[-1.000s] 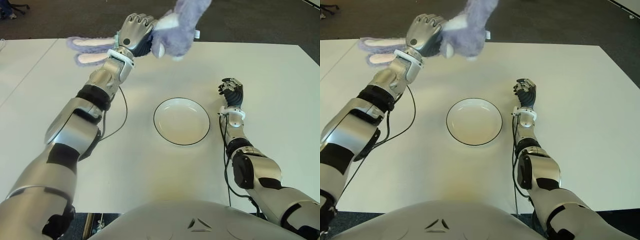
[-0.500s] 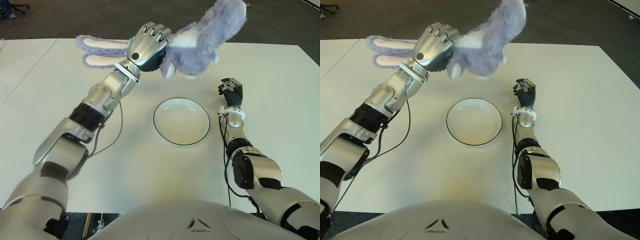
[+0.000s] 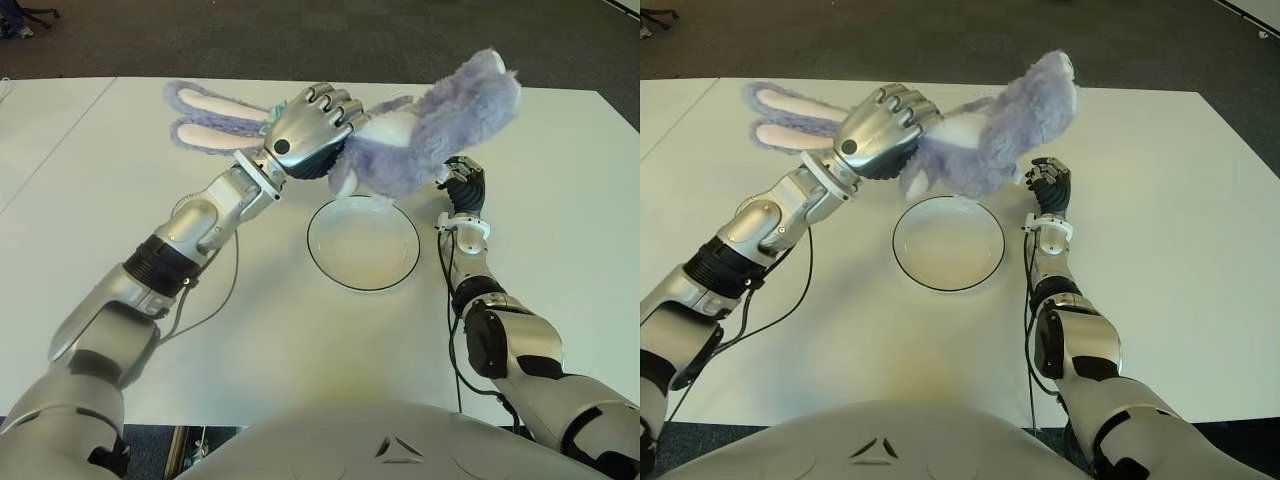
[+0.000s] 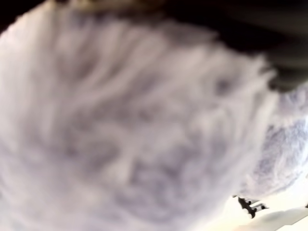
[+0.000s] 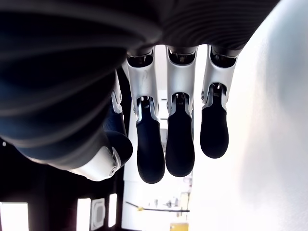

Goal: Put the doll into the plate.

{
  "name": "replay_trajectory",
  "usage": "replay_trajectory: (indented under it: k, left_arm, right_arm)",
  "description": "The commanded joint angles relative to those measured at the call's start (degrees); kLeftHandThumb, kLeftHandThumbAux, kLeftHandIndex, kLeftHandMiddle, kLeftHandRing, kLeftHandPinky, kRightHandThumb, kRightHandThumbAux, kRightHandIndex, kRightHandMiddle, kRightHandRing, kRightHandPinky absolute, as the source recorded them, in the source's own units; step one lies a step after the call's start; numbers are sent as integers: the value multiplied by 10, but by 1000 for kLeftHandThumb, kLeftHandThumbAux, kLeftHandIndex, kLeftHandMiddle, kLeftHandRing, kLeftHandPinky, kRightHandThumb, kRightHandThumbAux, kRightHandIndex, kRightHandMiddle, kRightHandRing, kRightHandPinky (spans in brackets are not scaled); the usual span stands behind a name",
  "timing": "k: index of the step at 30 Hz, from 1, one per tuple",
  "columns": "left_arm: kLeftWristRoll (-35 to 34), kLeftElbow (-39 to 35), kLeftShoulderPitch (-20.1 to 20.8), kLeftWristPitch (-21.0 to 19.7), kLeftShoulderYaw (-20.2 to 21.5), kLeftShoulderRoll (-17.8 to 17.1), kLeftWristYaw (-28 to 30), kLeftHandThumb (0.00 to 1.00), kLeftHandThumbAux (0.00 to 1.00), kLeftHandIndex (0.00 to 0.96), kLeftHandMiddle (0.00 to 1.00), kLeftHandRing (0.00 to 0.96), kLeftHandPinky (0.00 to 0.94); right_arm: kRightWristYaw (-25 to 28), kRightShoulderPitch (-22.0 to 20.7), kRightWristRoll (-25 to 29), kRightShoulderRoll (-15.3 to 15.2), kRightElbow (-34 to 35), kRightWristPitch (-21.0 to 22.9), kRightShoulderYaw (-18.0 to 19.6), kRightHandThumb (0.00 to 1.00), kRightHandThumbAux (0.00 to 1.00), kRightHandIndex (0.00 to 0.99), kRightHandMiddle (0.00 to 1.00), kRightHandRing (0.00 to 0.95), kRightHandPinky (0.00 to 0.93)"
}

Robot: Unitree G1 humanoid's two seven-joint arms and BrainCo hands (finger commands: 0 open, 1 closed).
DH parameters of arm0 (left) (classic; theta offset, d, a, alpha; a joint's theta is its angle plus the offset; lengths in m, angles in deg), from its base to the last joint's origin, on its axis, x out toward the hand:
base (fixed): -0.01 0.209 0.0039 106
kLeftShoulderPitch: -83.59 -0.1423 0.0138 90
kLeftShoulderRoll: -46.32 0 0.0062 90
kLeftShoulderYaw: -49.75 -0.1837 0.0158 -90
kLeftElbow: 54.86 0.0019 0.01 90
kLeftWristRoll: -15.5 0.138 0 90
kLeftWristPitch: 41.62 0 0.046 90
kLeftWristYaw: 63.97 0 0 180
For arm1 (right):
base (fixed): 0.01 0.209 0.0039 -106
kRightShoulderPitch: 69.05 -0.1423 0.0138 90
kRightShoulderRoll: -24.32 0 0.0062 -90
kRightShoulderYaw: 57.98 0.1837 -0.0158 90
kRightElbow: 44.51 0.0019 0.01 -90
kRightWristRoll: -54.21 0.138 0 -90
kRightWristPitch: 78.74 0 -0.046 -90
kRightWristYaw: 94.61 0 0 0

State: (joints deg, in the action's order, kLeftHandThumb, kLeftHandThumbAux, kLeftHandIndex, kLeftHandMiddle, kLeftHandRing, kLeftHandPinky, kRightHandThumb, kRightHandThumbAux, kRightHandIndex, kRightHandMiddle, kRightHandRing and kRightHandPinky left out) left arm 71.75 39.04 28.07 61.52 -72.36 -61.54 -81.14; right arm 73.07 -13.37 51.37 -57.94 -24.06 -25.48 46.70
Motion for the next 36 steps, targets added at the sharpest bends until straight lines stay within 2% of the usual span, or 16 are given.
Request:
replay_trajectory:
  k: [1, 9, 16, 21, 27, 36]
  left_arm:
    - [10, -16, -59, 21, -7, 1, 18, 851, 667, 397, 542, 788, 808]
    - [7, -5, -115, 25, -4, -8, 33, 850, 668, 397, 542, 786, 808]
    - [3, 52, -144, -4, -7, 18, 51, 850, 668, 397, 543, 787, 809]
    - [-11, 60, -174, -27, -2, 39, 64, 850, 668, 396, 541, 789, 811]
    - [-17, 72, -188, -53, -3, 57, 80, 850, 669, 395, 543, 798, 827]
    - [-40, 125, -188, -55, 0, 74, 73, 851, 668, 398, 548, 818, 841]
  right_arm:
    - [-1, 135, -13, 49, -79, 44, -11, 690, 726, 428, 611, 621, 573]
    - [-1, 137, -12, 51, -79, 44, -12, 691, 726, 427, 612, 620, 562]
    - [6, 138, -5, 54, -79, 42, -7, 690, 726, 425, 598, 608, 553]
    - [5, 138, -5, 55, -79, 43, -7, 689, 727, 425, 590, 601, 541]
    - [5, 137, -5, 55, -79, 47, -7, 690, 726, 425, 587, 599, 541]
    - [2, 137, -8, 54, -79, 47, -9, 691, 726, 425, 586, 597, 535]
